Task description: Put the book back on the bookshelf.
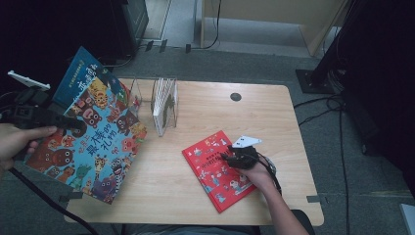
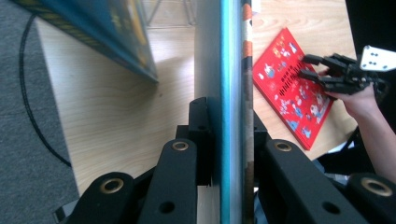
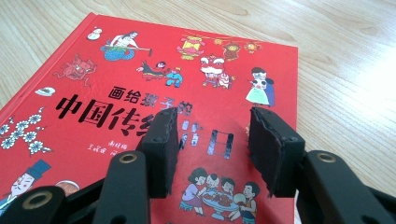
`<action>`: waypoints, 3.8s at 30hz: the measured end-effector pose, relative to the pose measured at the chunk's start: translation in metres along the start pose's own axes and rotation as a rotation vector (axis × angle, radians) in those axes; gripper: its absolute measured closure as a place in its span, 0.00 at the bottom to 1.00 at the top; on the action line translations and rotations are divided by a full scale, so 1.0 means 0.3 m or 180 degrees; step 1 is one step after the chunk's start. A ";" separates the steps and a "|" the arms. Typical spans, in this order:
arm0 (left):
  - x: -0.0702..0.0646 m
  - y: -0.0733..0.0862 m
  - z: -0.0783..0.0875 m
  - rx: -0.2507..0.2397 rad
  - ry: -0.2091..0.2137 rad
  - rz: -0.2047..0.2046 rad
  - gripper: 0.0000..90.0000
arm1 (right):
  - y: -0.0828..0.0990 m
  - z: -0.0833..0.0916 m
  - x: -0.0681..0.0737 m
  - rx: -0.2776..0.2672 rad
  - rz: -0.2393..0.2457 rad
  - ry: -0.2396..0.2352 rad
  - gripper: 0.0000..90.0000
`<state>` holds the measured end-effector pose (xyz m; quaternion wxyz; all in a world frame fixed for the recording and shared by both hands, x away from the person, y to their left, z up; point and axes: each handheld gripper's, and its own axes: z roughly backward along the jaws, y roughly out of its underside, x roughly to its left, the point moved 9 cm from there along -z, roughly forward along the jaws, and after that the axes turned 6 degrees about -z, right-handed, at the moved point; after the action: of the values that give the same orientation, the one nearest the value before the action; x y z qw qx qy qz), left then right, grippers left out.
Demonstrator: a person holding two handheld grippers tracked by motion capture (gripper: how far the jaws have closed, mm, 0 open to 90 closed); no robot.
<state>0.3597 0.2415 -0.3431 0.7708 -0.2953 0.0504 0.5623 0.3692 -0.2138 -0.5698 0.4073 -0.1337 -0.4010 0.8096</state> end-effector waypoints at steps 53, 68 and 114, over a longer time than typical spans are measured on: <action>0.057 -0.225 0.063 -0.0432 -0.0476 0.0293 0.89 | -0.005 -0.007 0.004 -0.0019 0.0020 0.0000 0.60; 0.091 -0.347 -0.025 -0.0490 -0.0582 0.0355 0.89 | -0.003 -0.006 0.008 -0.0010 0.0018 -0.0015 0.61; 0.111 -0.397 0.023 -0.0816 -0.0330 0.0327 0.65 | 0.000 -0.002 0.010 -0.0023 0.0016 -0.0013 0.61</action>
<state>0.4768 0.2499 -0.3036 0.6985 -0.3589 -0.0466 0.6173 0.3674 -0.2112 -0.5698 0.4039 -0.1345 -0.4044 0.8095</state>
